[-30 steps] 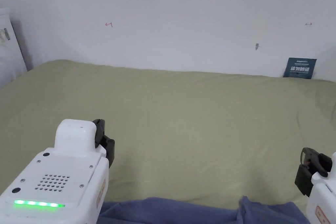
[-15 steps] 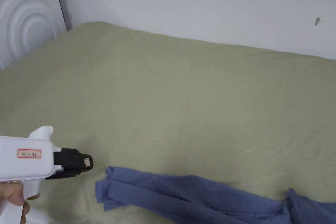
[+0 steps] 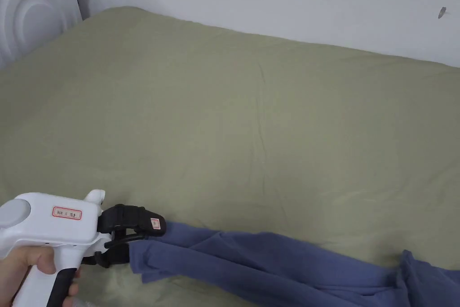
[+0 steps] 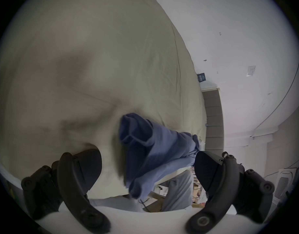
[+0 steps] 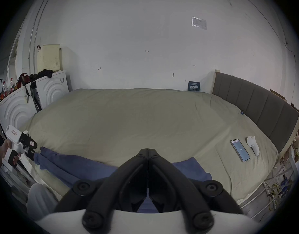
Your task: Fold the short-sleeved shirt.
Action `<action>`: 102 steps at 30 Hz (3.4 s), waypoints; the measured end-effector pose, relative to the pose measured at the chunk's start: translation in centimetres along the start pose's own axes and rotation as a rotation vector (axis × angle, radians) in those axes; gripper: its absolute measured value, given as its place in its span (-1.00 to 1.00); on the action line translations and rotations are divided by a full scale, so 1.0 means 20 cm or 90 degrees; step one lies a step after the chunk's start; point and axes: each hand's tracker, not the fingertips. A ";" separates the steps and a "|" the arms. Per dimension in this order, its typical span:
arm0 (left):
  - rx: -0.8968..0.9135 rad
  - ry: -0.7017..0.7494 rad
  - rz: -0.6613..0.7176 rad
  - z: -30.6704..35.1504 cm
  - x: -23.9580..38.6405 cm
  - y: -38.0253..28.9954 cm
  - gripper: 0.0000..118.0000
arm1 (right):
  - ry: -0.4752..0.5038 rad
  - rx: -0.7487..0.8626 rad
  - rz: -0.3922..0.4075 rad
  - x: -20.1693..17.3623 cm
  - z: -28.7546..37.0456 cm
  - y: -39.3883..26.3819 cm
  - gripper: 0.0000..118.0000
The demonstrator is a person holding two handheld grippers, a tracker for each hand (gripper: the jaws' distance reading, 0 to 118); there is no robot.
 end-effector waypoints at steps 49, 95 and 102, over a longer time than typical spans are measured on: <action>-0.085 0.431 -0.587 -1.05 1.21 -0.72 -0.89 | -0.003 -0.005 -0.069 0.34 0.23 -0.15 -0.95; -0.021 0.104 -0.222 -0.34 0.54 -0.29 1.00 | 0.042 -0.086 -0.061 0.21 0.13 -0.19 -0.95; -0.099 0.005 -0.157 -0.64 0.38 -0.22 0.97 | 0.041 -0.089 -0.045 0.19 0.14 -0.17 -0.95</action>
